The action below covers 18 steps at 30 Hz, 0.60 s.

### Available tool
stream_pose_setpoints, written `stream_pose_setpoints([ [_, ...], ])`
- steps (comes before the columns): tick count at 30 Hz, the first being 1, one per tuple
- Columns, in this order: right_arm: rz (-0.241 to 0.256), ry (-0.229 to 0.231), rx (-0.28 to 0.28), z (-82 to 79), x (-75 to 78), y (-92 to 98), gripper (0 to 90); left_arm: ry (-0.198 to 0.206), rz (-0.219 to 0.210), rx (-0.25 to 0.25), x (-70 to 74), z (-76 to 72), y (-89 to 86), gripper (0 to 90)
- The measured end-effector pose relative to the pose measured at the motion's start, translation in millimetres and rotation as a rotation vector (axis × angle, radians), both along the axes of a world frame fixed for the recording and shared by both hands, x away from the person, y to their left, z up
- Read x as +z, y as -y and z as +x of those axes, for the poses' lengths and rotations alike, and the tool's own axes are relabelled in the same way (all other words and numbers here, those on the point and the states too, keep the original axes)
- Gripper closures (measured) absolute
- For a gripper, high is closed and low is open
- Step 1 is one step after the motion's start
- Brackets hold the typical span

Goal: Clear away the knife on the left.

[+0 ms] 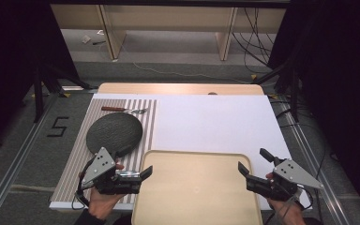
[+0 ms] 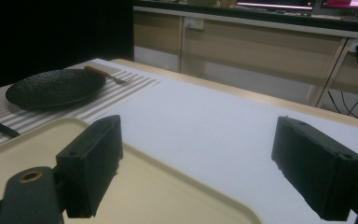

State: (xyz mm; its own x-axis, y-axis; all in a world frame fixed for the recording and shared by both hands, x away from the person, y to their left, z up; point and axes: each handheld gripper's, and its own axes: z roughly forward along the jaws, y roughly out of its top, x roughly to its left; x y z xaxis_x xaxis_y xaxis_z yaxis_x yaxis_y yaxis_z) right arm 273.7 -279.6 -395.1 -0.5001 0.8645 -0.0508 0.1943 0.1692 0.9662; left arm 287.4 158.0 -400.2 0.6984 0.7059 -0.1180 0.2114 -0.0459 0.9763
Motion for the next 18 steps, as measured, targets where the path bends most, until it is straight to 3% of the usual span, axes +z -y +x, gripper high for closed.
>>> stream_pose_setpoints([
  [18,0.000,-0.002,0.006,-0.1,0.0,-0.3,17.2,-0.005,0.017,-0.008,1.0,0.6,-1.1,3.7],
])
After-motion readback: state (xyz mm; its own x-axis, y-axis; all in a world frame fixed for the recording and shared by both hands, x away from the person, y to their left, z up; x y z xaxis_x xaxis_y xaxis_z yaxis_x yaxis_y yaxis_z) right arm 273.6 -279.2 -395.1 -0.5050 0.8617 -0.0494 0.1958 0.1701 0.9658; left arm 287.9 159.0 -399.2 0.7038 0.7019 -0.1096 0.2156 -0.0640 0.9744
